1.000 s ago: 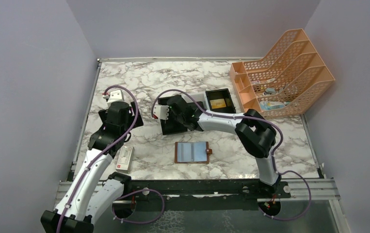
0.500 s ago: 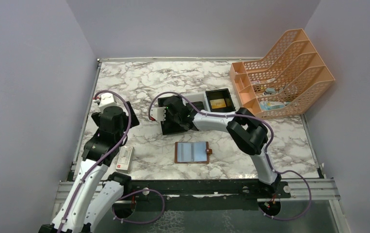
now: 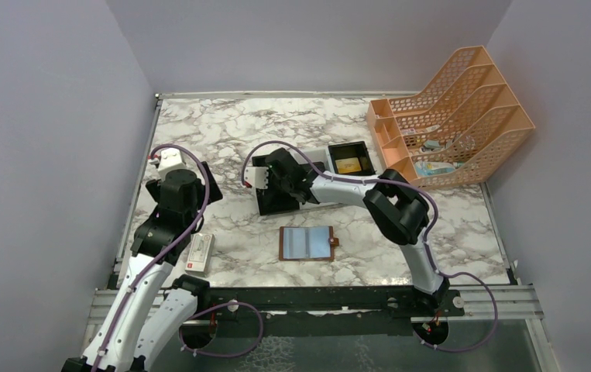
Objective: Take the credit cards out of the card holder
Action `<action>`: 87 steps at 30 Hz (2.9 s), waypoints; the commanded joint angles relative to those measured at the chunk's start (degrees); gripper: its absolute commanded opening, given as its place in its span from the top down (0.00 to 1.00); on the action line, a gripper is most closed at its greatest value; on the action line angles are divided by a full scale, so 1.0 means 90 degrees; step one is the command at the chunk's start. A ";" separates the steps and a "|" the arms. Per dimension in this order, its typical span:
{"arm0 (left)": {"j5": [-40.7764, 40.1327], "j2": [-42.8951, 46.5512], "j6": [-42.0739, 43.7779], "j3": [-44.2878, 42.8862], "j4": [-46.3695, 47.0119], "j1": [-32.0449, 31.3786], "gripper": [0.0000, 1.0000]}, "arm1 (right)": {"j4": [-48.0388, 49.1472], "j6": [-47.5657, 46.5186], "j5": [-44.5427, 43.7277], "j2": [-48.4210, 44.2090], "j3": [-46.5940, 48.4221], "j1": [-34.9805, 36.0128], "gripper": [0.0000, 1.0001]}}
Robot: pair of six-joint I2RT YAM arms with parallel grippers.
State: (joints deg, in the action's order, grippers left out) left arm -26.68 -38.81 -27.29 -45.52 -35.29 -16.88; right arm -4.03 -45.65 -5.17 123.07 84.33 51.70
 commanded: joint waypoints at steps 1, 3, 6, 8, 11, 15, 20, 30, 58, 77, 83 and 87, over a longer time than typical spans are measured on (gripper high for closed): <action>-0.0107 -0.0003 -0.0014 0.0065 -0.0034 0.0040 0.01 | -0.0057 0.0201 0.0214 -0.0116 0.0170 -0.0071 0.73; -0.0105 -0.0003 -0.0011 0.0066 -0.0041 0.0040 0.01 | -0.0065 0.0215 0.0265 -0.0124 0.0178 -0.0071 0.73; -0.0090 -0.0012 -0.0007 0.0060 -0.0033 0.0040 0.01 | 0.0030 0.0219 0.0192 -0.0098 0.0211 -0.0081 0.73; -0.0091 -0.0012 -0.0005 0.0063 -0.0035 0.0043 0.01 | 0.0143 0.0354 0.0090 -0.0140 0.0238 -0.0081 0.73; -0.0069 -0.0009 0.0000 0.0062 -0.0026 0.0040 0.01 | 0.0309 0.0631 0.0393 -0.0460 0.0195 -0.0081 0.73; -0.0026 -0.0038 0.0004 0.0067 -0.0024 0.0040 0.01 | 0.0974 0.1559 0.0495 -0.1174 -0.0100 -0.0081 0.73; 0.0012 -0.0058 0.0023 0.0068 -0.0019 0.0040 0.01 | 0.1447 0.4210 -0.0477 -0.2482 -0.1099 -0.0086 0.73; 0.0238 -0.0028 0.0110 0.0085 0.0029 0.0040 0.01 | 0.0031 0.8814 -0.0547 -0.3777 -0.3257 0.0604 0.56; 0.0258 -0.0030 0.0161 0.0105 0.0042 0.0040 0.01 | -0.1807 0.9767 -0.2251 -0.2293 -0.2624 0.1824 0.51; 0.0327 -0.0131 0.0181 0.0113 0.0043 0.0040 0.01 | -0.1798 0.9700 -0.1980 -0.1784 -0.2871 0.1824 0.85; 0.0333 -0.0158 0.0200 0.0116 0.0047 0.0043 0.01 | -0.1449 0.9399 -0.1771 -0.1935 -0.2830 0.1824 0.96; 0.0341 -0.0233 0.0217 0.0104 0.0050 0.0044 0.01 | -0.1493 0.9164 -0.1665 -0.2124 -0.2631 0.1824 0.97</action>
State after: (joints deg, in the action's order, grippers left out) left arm -24.80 -40.47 -26.13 -45.17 -35.24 -16.86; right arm -14.92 39.66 -23.07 103.18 59.99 67.81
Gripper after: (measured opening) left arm 0.992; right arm 0.036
